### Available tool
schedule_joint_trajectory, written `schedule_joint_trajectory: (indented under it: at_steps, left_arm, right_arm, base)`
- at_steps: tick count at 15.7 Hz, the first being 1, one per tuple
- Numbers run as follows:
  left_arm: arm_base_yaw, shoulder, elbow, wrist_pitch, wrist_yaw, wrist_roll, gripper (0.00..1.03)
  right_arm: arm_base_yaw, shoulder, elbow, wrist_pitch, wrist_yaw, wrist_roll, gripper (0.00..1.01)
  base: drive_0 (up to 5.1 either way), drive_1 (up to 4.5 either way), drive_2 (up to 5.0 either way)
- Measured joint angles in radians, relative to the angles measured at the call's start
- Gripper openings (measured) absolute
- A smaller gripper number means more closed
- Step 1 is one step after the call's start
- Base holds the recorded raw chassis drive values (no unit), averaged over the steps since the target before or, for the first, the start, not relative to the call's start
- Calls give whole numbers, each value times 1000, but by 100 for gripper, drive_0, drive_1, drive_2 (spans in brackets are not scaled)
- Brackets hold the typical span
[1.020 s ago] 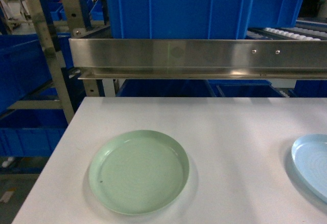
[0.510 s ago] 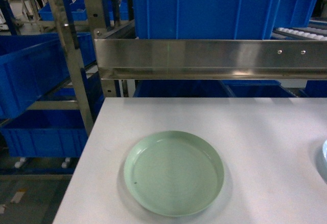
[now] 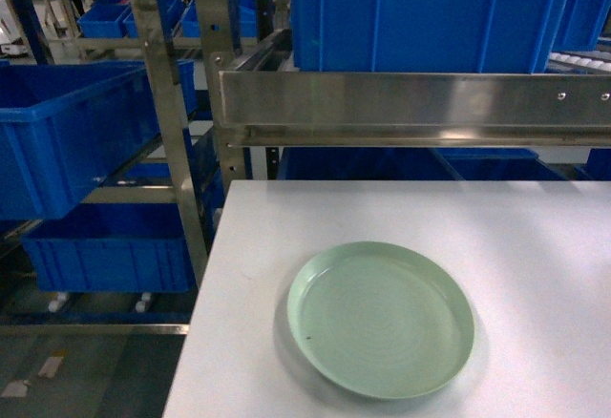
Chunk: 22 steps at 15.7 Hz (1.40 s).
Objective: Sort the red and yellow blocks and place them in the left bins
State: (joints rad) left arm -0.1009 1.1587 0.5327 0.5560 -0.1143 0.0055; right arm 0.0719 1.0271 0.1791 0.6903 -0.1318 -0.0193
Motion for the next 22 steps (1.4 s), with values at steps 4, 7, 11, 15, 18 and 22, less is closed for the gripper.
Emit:
schedule_joint_trajectory:
  at_steps: [4, 7, 11, 15, 18, 22]
  left_arm:
    - [0, 0, 0, 3, -2, 0, 27]
    - [0, 0, 0, 5, -1, 0, 27]
    - [-2, 0, 0, 6, 2, 0, 27]
    - [-2, 0, 0, 4, 2, 0, 27]
    - [1, 0, 0, 2, 0, 0, 27]
    - [3, -1, 0, 6, -3, 0, 27]
  right_arm:
    - [0, -2, 0, 7, 0, 0, 28]
    - [0, -1, 0, 3, 0, 0, 28]
    - [0, -1, 0, 5, 1, 0, 28]
    - [0, -1, 0, 5, 0, 0, 28]
    - [0, -1, 0, 5, -1, 0, 28]
    - [0, -2, 0, 5, 0, 0, 28]
  base:
    - [-466, 112, 378]
    - [-464, 119, 380]
    - [-466, 120, 376]
    - [-470, 113, 374]
    - [-472, 111, 372]
    - [-478, 106, 365]
